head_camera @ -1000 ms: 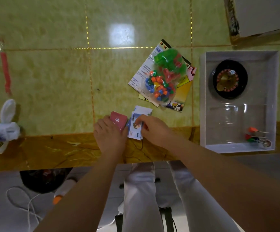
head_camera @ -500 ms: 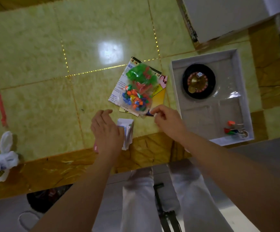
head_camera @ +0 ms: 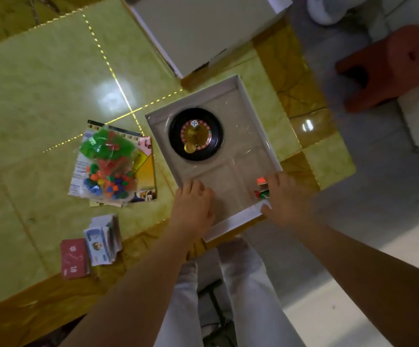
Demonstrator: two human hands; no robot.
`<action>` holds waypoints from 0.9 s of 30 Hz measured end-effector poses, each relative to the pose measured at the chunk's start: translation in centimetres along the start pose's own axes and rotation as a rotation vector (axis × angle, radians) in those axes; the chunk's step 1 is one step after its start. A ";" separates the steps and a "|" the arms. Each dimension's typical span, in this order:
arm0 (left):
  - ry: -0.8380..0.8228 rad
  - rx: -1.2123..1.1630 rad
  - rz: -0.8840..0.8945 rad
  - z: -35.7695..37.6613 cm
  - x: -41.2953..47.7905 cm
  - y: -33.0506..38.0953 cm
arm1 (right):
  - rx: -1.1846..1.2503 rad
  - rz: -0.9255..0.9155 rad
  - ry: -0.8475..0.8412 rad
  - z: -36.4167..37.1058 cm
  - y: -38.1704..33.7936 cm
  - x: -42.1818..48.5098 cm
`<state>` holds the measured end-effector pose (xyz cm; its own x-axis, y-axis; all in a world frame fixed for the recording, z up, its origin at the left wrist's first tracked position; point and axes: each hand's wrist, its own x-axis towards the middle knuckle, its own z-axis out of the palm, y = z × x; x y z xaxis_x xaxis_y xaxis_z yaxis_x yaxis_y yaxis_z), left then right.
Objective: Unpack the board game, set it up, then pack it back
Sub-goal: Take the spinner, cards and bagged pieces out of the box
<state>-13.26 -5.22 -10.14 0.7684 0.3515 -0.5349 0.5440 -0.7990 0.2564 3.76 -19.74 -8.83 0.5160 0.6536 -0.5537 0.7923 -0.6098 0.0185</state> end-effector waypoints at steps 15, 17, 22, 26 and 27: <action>-0.027 0.030 -0.195 1.8 2.5 1.2 | 0.262 -0.015 -0.015 3.1 1.9 3.9; -0.029 0.017 -0.205 1.5 2.6 1.3 | 0.487 0.079 0.012 2.5 2.3 3.9; 0.029 -0.466 -0.230 0.8 3.2 1.3 | 0.940 0.151 0.042 -0.3 2.1 3.8; -0.139 -1.446 -0.558 -2.9 3.8 3.3 | 1.095 0.067 -0.135 -2.2 0.0 3.8; -0.251 -1.600 -0.619 -3.8 3.9 3.7 | 1.094 0.031 -0.170 -2.4 -0.7 3.7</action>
<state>-6.97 -4.99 -8.22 0.3513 0.1920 -0.9163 0.6017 0.7035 0.3781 5.91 -15.80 -8.88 0.4128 0.6122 -0.6743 0.0213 -0.7466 -0.6649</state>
